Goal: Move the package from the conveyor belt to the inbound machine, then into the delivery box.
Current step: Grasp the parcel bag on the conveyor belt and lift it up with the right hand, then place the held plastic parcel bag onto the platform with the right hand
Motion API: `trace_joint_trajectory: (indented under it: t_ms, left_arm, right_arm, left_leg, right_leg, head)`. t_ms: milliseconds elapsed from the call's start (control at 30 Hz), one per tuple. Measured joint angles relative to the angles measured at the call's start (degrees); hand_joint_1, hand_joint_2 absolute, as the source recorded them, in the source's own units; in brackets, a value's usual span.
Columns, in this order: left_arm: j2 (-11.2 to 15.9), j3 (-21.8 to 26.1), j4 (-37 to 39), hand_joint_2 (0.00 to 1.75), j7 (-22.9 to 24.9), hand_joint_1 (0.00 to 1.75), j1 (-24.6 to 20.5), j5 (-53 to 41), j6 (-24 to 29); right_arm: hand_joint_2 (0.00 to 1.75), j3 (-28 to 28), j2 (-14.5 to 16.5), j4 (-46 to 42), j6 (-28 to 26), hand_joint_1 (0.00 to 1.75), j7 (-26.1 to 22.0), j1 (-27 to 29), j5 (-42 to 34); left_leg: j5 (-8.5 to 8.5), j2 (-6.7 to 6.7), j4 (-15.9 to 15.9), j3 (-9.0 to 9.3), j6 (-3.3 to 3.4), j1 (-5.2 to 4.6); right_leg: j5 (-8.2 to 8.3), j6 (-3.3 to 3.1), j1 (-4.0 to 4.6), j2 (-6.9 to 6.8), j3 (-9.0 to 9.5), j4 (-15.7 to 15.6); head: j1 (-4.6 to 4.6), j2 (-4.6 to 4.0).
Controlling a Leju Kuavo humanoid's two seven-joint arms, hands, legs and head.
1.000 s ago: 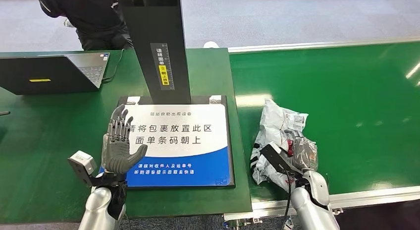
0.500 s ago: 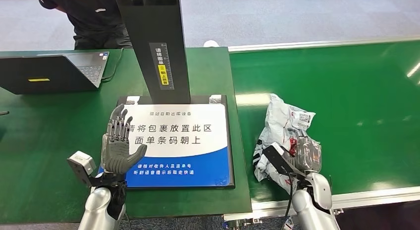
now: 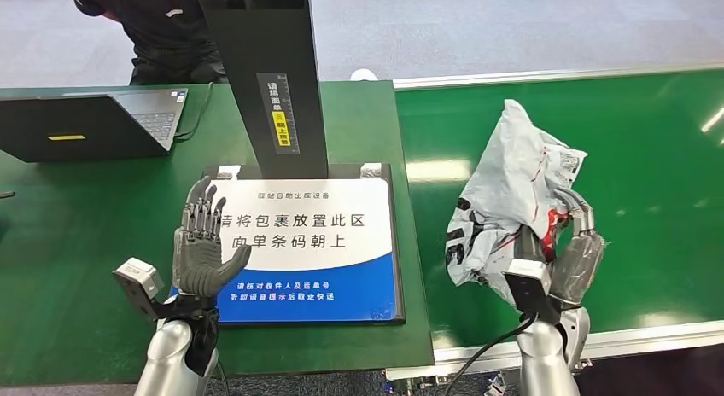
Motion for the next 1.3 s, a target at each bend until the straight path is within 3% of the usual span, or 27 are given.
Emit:
trace_joint_trajectory:
  t_ms: [233, 367, 467, 600, 833, 1100, 1133, 1233, 1267, 1300]
  left_arm:
    - [0.0, -1.1, 0.1, 1.75, 0.0, 0.00, -1.1, 0.7, 0.4]
    - [0.0, -1.3, 0.1, 1.75, 0.0, 0.00, -1.1, 1.1, 0.4]
    - [0.1, -1.9, 0.1, 1.75, 0.0, 0.00, -1.3, 1.4, 0.3]
    - [0.2, -2.9, 0.1, 1.75, 0.0, 0.00, -2.0, 1.8, 0.1]
    - [0.3, -4.2, 0.6, 1.75, 0.0, 0.00, -3.4, 1.9, 0.1]
    - [0.3, -5.1, 1.2, 1.75, 0.0, 0.00, -4.0, 1.9, 0.1]
    - [0.3, -5.2, 1.2, 1.75, 0.0, 0.00, -4.0, 1.9, 0.2]
    - [0.4, -5.3, 1.2, 1.75, 0.0, 0.00, -4.0, 2.0, 0.4]
    - [0.4, -5.3, 1.2, 1.75, 0.0, 0.00, -4.0, 2.0, 0.5]
    - [0.4, -5.3, 1.2, 1.75, 0.0, 0.00, -4.0, 2.0, 0.6]
  right_arm:
    - [1.75, 5.0, -1.8, 0.2, 3.7, 1.75, 2.5, -5.1, -1.5]
    - [1.75, 9.3, -3.3, 2.8, 9.9, 1.75, 4.0, -8.9, -1.0]
    - [1.75, 13.7, -4.4, 7.1, 14.0, 1.75, 3.8, -12.9, 2.2]
    - [1.75, 20.9, -5.1, 14.3, 15.0, 1.75, 1.9, -17.7, 8.3]
    - [1.75, 33.3, -3.5, 24.2, 18.7, 1.75, 0.5, -24.6, 14.4]
    - [1.75, 43.1, -1.0, 30.7, 19.4, 1.74, 1.3, -27.5, 20.5]
    - [1.75, 44.5, -0.5, 31.5, 19.0, 1.52, 1.9, -27.8, 21.5]
    - [1.75, 48.2, 0.4, 33.9, 16.9, 0.23, 3.9, -28.7, 23.6]
    - [1.75, 49.2, 0.7, 34.7, 15.7, 0.01, 4.7, -29.1, 24.2]
    - [1.75, 50.1, 1.0, 35.5, 14.5, 0.00, 5.6, -29.5, 24.6]
  left_leg:
    - [0.03, 0.05, 0.0, 0.01, 0.01, -0.05]
    - [0.04, 0.07, 0.0, 0.00, 0.00, -0.05]
    - [0.07, 0.07, 0.0, -0.03, -0.03, -0.04]
    - [0.09, 0.07, 0.0, -0.06, -0.05, -0.03]
    - [0.12, 0.05, 0.0, -0.10, -0.07, -0.03]
    - [0.12, 0.06, 0.0, -0.16, -0.08, -0.03]
    - [0.12, 0.06, 0.0, -0.16, -0.08, -0.03]
    - [0.12, 0.05, 0.0, -0.17, -0.08, -0.03]
    - [0.12, 0.05, 0.0, -0.17, -0.08, -0.03]
    - [0.13, 0.05, 0.0, -0.17, -0.08, -0.03]
  right_leg:
    - [0.07, 0.03, -0.05, 0.05, -0.02, 0.0]
    - [0.07, 0.01, -0.04, 0.08, -0.06, 0.1]
    - [0.07, 0.01, -0.03, 0.09, -0.09, 0.1]
    - [0.07, 0.00, -0.03, 0.09, -0.12, 0.1]
    - [0.07, 0.00, -0.02, 0.08, -0.20, 0.2]
    - [0.06, -0.01, -0.03, 0.09, -0.26, 0.2]
    - [0.06, -0.01, -0.02, 0.09, -0.27, 0.2]
    - [0.06, -0.02, -0.02, 0.08, -0.27, 0.2]
    - [0.06, -0.02, -0.02, 0.08, -0.27, 0.2]
    - [0.07, -0.02, -0.02, 0.08, -0.27, 0.2]
  head:
    - [-0.01, 0.00]
    - [-0.01, 0.00]
    - [-0.01, 0.00]
    - [-0.01, 0.00]
    - [-0.01, 0.00]
    - [-0.02, 0.00]
    - [-0.02, 0.00]
    - [-0.01, 0.00]
    - [-0.01, 0.00]
    - [-0.01, 0.00]
